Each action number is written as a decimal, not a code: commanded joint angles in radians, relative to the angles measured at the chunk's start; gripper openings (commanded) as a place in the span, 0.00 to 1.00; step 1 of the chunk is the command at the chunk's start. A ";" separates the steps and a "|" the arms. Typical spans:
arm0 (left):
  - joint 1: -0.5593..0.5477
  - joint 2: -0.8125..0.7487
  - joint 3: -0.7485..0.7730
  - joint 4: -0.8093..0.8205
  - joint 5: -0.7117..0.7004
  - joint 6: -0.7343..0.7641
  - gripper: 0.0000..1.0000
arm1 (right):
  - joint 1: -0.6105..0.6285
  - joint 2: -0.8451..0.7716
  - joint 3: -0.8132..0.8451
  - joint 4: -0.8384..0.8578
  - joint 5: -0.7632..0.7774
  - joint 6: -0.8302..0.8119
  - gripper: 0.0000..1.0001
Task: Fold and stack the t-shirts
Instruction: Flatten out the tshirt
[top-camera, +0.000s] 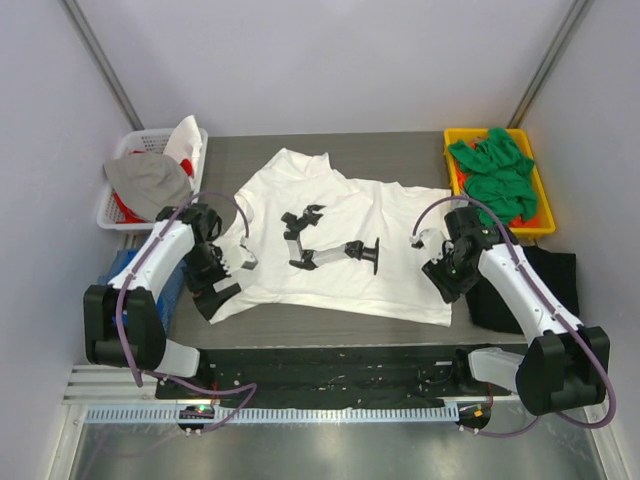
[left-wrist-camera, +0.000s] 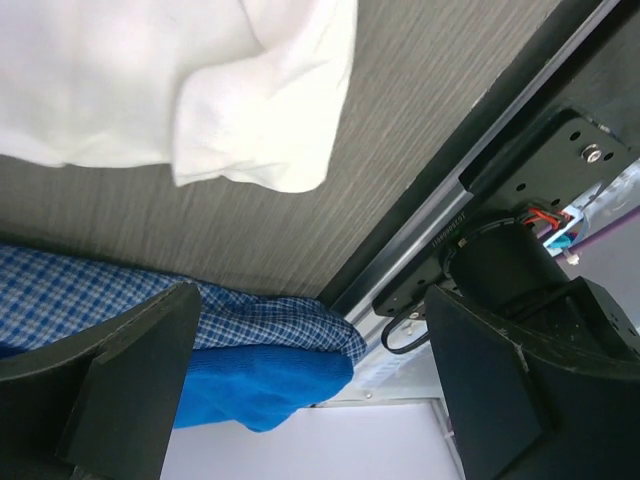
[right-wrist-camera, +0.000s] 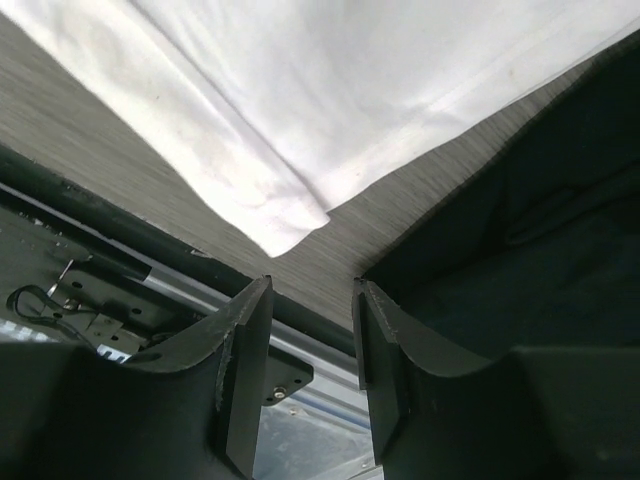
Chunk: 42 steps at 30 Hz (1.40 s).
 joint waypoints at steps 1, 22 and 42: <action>-0.002 0.015 0.117 -0.095 0.073 -0.044 1.00 | -0.004 0.039 0.050 0.113 0.052 0.038 0.45; -0.061 0.609 0.760 0.474 0.173 -0.457 1.00 | -0.004 0.491 0.251 0.633 0.247 0.172 0.41; -0.082 1.021 1.199 0.783 -0.172 -0.560 1.00 | -0.002 0.674 0.355 0.848 0.296 0.172 0.40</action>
